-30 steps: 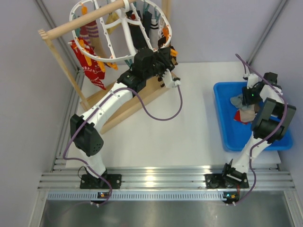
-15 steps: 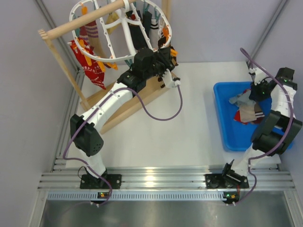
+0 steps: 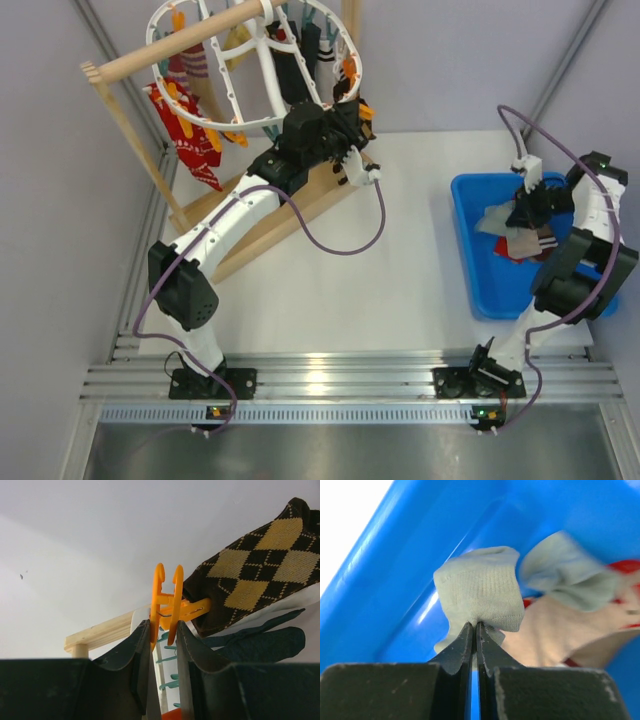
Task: Clip the socks to the hanger
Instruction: Adjust the sock in the bin, then pick up the sock from the bin.
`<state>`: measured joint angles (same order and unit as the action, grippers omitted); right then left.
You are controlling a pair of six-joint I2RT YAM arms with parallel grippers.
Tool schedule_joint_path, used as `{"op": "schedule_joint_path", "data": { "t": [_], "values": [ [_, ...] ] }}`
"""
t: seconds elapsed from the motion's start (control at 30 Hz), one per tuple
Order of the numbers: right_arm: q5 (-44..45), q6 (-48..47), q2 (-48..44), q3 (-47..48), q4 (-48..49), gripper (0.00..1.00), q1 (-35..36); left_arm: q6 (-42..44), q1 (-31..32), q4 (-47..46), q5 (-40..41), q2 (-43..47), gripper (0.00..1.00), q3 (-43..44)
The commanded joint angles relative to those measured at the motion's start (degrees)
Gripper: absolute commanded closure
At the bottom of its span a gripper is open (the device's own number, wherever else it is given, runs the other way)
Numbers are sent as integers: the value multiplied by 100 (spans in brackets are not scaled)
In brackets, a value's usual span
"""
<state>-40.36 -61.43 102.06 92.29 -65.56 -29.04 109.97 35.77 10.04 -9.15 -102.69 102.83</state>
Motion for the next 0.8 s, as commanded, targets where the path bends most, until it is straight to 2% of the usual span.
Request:
{"op": "schedule_joint_path", "data": {
  "t": [0.0, 0.03, 0.13, 0.23, 0.3, 0.33, 0.37, 0.4, 0.47, 0.53, 0.63, 0.73, 0.77],
  "values": [
    [325, -1465, -2, -709, -853, 100, 30, -257, -26, -11, -201, 118, 100, -122],
    [753, -2173, -89, -930, -853, 100, 30, -257, -26, -11, -201, 127, 100, -149],
    [1475, -2934, -448, -1739, -257, 100, -14, -257, -26, -20, -193, 118, 100, -149],
    [1715, -3691, -521, -1785, -45, 100, -49, -266, -26, -20, -201, 127, 100, -149],
    [1628, -3439, -433, -1418, 156, 76, -23, -257, -26, -11, -184, 127, 100, -158],
    [1428, -3133, -259, -1216, 140, 69, -23, -257, -26, -2, -184, 127, 100, -149],
    [1295, -2947, -161, -996, 114, 55, -32, -257, -35, -11, -184, 127, 100, -158],
    [1137, -2727, -73, -541, 131, 48, -32, -266, -26, -11, -175, 127, 100, -158],
    [715, -2182, 217, -152, 201, 42, -32, -257, -26, 6, -175, 118, 100, -149],
    [434, -1552, 392, 104, 725, 42, -32, -248, -26, -2, -166, 127, 100, -149],
    [642, -673, 603, 140, 1464, 46, 100, -275, -26, -2, -166, 118, 100, -131],
    [731, -537, 849, 263, 1406, 50, 223, -292, -26, -2, -149, 101, 100, -131],
    [731, -598, 894, 315, 1040, 54, 232, -301, -26, -2, -157, 101, 100, -131]
  ]
}}
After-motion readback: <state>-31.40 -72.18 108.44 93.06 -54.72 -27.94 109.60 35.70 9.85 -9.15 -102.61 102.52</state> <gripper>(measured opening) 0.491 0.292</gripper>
